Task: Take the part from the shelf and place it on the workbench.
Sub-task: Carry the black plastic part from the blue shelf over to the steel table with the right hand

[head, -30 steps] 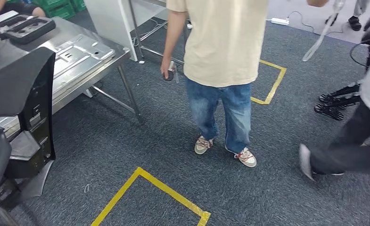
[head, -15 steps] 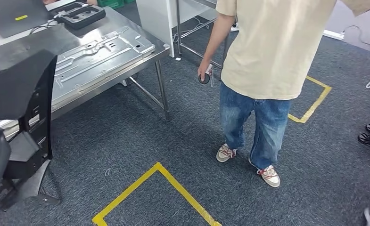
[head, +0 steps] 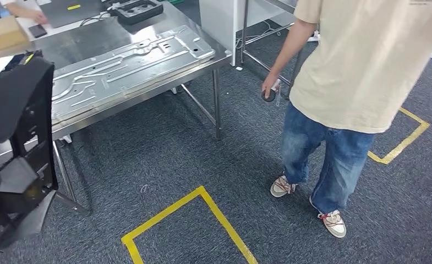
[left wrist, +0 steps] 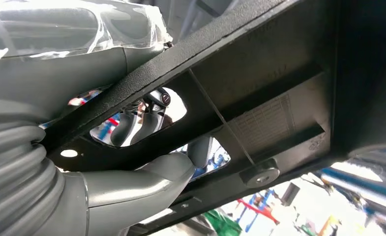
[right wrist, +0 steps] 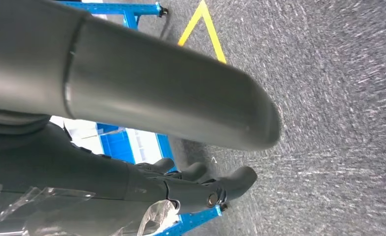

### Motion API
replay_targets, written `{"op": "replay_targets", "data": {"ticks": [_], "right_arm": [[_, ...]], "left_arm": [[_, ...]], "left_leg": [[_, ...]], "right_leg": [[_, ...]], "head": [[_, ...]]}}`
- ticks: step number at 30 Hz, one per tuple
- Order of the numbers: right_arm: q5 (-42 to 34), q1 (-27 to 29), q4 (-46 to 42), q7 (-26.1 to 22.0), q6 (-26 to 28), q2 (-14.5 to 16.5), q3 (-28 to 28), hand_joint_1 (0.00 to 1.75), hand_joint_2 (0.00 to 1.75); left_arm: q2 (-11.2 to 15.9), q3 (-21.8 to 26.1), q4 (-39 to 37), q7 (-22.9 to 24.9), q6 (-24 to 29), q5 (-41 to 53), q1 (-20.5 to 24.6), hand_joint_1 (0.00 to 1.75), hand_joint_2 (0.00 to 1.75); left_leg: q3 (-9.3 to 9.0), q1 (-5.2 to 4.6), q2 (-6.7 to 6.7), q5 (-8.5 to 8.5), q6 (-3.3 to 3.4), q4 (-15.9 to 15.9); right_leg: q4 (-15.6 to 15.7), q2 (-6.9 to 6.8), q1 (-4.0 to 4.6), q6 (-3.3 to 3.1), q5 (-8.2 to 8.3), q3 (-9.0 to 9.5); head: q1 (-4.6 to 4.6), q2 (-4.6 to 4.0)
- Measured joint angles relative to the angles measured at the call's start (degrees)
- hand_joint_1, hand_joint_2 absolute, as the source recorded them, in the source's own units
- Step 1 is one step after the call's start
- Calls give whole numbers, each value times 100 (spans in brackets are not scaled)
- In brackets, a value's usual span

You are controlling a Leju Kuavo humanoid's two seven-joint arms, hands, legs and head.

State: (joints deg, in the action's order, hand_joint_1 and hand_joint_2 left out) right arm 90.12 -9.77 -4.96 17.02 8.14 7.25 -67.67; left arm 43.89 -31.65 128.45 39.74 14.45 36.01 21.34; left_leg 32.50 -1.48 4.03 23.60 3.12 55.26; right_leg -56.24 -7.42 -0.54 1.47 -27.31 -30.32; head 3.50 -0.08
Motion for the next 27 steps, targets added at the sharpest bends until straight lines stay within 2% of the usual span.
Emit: {"op": "replay_targets", "data": {"ticks": [1, 2, 4, 5, 6, 7, 8, 9, 10, 11, 12, 13, 14, 15, 16, 17, 18, 19, 20, 21, 22, 23, 24, 25, 26, 27], "right_arm": [[1, -16, 0, 0, -4, 3, -1, 0, 0], [1, -22, 0, 1, -5, 7, -1, 0, 0], [1, -10, 0, -2, -6, 12, -2, 0, 0], [1, 5, 0, -4, -7, 12, -2, 0, 0], [0, 15, 0, -6, -8, 13, -2, 0, 0], [0, 24, 0, -8, -8, 12, -2, 0, 0], [0, 26, 0, -8, -9, 11, -2, 0, 0], [0, 28, 0, -8, -9, 9, -2, 0, 0], [0, 29, 0, -8, -9, 6, -2, 0, 0], [0, 32, 0, -8, -9, 4, -2, 0, 0], [0, 39, 0, -8, -10, 2, -2, 0, 0], [0, 40, 0, -8, -14, 0, -2, 0, 0], [0, 33, 0, -8, -19, 0, -1, 0, 0], [0, 20, 0, -8, -23, -1, -1, 0, 0], [0, 0, 0, -9, -28, 0, 0, 0, 0], [0, -13, 0, -9, -32, 2, -1, 0, 0], [0, -16, 0, -9, -35, 3, -1, 0, 0], [0, -9, 0, -9, -39, 3, -2, 0, 0], [0, 0, 0, -8, -42, 3, -2, 0, 0], [0, 13, 0, -8, -43, 0, -2, 0, 0], [0, 23, 0, -8, -49, 1, -2, 0, 0], [0, 28, 0, -8, -56, 1, -2, 0, 0], [0, 29, 0, -8, -62, 1, -2, 0, 0], [0, 26, 0, -8, -68, 1, -2, 0, 0], [0, 21, 0, -8, -68, 3, -2, 0, 0], [0, 18, 0, -8, -69, 8, -2, 0, 0]], "left_arm": [[11, 12, 1, 0, -7, -5, 6, 175, 175], [18, 23, 1, 0, -11, -7, 2, 175, 175], [24, 27, 2, 0, -24, -9, 17, 175, 175], [19, 21, 2, 0, -35, -10, 20, 175, 175], [15, 16, 1, 0, -48, -13, 24, 175, 175], [9, 13, 1, 0, -60, -13, 16, 175, 175], [6, 9, 0, 0, -74, -14, 12, 175, 175], [3, 7, 0, 0, -84, -14, 11, 175, 175], [1, 4, 0, 0, -92, -13, 9, 175, 175], [-2, 3, 0, 0, -97, -10, 9, 175, 175], [-3, 3, 0, 0, -99, -7, 8, 175, 175], [-4, 5, 0, 0, -101, -4, 9, 175, 175], [-4, 9, 0, 0, -102, -2, 11, 175, 175], [-4, 13, 0, 0, -104, -2, 11, 175, 175], [-3, 16, 0, 0, -105, -2, 12, 175, 175], [-1, 21, 0, 0, -105, -1, 8, 175, 175], [1, 23, 0, 0, -104, -2, 10, 175, 175], [1, 26, 0, 0, -103, -2, 15, 175, 175], [1, 27, 0, 0, -102, -2, 18, 175, 175], [0, 24, 0, 0, -103, -2, 23, 175, 175], [-1, 21, 0, 0, -104, -1, 19, 175, 175], [-2, 17, 0, 0, -108, -1, 15, 175, 175], [-2, 14, 0, 0, -111, -1, 13, 175, 175], [-2, 13, 0, 0, -113, -1, 13, 175, 175], [-2, 13, 0, 0, -114, -1, 16, 175, 175], [-2, 16, 0, 0, -114, 0, 21, 175, 175]], "left_leg": [[-20, 2, -83, -24, 10, -38], [-53, 22, -167, -54, 18, -91], [-126, 88, -318, -126, 41, -185], [-134, 109, -391, -137, 51, -201], [-133, 122, -468, -142, 61, -201], [-130, 127, -552, -141, 60, -200], [-131, 135, -646, -138, 56, -198], [-136, 147, -742, -133, 47, -194], [-144, 161, -834, -122, 31, -184], [-149, 178, -926, -105, 4, -164], [-143, 185, -1003, -81, -31, -136], [-125, 187, -1071, -61, -70, -110], [-104, 189, -1135, -49, -110, -96], [-85, 191, -1190, -48, -146, -100], [-71, 200, -1254, -54, -182, -110], [-62, 209, -1222, -49, -208, -95], [-18, 207, -1080, 4, -234, -1], [88, 206, -893, 124, -259, 226], [245, 204, -676, 290, -278, 556], [468, 205, -535, 489, -299, 993], [685, 214, -487, 646, -314, 1409], [827, 219, -470, 708, -320, 1665], [866, 220, -460, 670, -317, 1719], [768, 216, -441, 525, -304, 1508], [546, 201, -371, 310, -271, 1073], [306, 166, -220, 129, -215, 605]], "right_leg": [[15, -67, 3, 36, -15, 25], [-11, -11, 4, 72, -53, 43], [-386, 343, 4, 127, -291, -85], [-759, 562, -10, 146, -471, -254], [-1177, 676, -16, 159, -646, -472], [-1507, 719, -20, 173, -742, -664], [-1665, 731, -26, 185, -728, -785], [-1570, 739, -32, 196, -591, -784], [-1256, 773, -45, 207, -364, -674], [-800, 889, -72, 223, -104, -494], [-398, 1039, -95, 231, 78, -325], [-119, 1147, -112, 218, 185, -212], [26, 1214, -115, 189, 219, -153], [42, 1184, -98, 144, 202, -145], [48, 1094, -91, 92, 204, -142], [57, 1019, -88, 50, 205, -131], [67, 940, -90, 9, 203, -119], [77, 854, -94, -27, 201, -107], [81, 778, -88, -52, 193, -100], [80, 697, -80, -72, 179, -96], [79, 615, -70, -82, 167, -93], [79, 535, -63, -87, 153, -87], [78, 454, -56, -87, 137, -75], [78, 381, -50, -84, 119, -55], [79, 311, -44, -77, 98, -24], [80, 249, -37, -66, 75, 14]], "head": [[19, 1], [29, 0], [33, 1], [30, 1], [28, 1], [26, 0], [26, 0], [26, -1], [26, -1], [25, -1], [25, -1], [24, -1], [26, -1], [28, -1], [29, -1], [31, -1], [39, -1], [50, -1], [62, -1], [74, -1], [79, -1], [80, -1], [83, -1], [85, -1], [88, -1], [92, -1]]}}
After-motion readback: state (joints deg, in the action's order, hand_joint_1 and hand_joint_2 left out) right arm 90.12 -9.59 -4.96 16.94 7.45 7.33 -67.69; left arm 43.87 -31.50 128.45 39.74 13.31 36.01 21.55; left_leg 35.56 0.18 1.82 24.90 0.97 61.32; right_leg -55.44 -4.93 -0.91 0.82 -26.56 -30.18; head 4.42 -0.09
